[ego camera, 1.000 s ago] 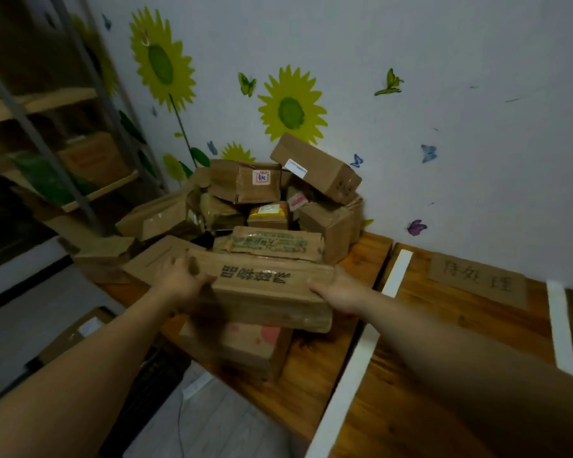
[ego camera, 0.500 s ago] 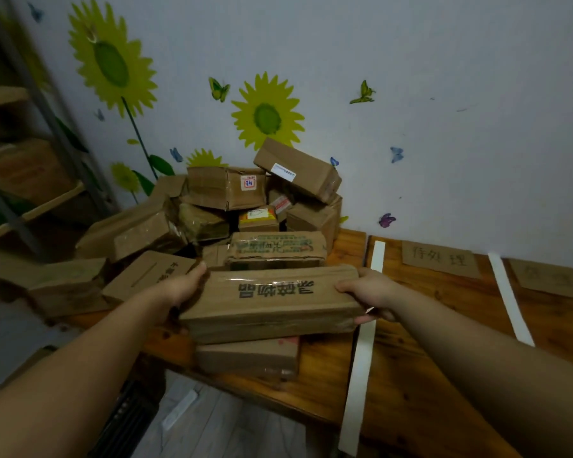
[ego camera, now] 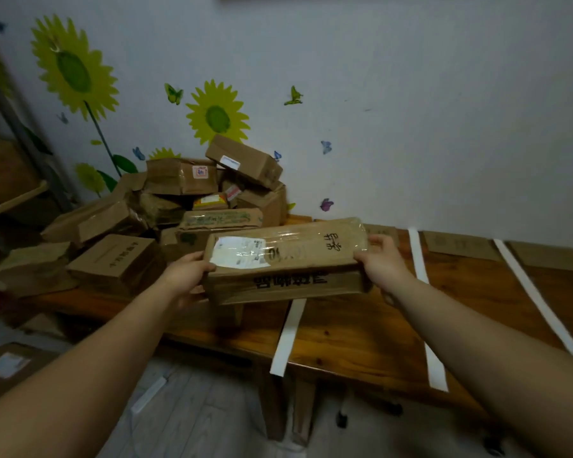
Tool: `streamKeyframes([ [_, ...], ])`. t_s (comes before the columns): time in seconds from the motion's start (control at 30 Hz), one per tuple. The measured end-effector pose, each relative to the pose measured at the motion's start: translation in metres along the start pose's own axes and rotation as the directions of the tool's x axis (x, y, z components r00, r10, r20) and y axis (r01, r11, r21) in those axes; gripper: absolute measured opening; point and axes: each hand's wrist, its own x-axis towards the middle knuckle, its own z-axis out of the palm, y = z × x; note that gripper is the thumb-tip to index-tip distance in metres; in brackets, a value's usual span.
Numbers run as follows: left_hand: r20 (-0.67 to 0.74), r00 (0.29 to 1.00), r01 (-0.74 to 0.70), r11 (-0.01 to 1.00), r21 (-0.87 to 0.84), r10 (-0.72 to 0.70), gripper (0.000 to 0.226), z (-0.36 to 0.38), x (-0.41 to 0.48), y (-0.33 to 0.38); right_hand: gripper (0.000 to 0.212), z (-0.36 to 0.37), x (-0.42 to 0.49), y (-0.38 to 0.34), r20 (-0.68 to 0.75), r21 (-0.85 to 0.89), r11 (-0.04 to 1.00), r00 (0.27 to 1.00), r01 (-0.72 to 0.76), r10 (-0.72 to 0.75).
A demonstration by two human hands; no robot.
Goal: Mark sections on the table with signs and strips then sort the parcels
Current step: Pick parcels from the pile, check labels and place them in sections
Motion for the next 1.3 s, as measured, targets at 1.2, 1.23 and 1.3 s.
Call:
streamKeyframes([
  [1.2, 0.602, 0.709, -0.487, 0.873, 0.041, 0.368, 0.047, 0.32, -0.129, 0.03, 0.065, -0.3, -0.168, 0.09, -0.643, -0.028, 0.998, 0.765, -0.063, 0.03],
  [1.23, 0.629, 0.693, -0.488, 0.872, 0.048, 0.353, 0.047, 0.344, -0.141, 0.026, 0.065, -0.322, -0.174, 0.099, -0.654, -0.033, 0.996, 0.756, -0.077, 0.037],
  [1.3, 0.664, 0.664, -0.502, 0.863, 0.056, 0.344, 0.047, 0.393, -0.168, 0.018, 0.066, -0.369, -0.187, 0.116, -0.682, -0.032, 0.995, 0.729, -0.096, 0.048],
])
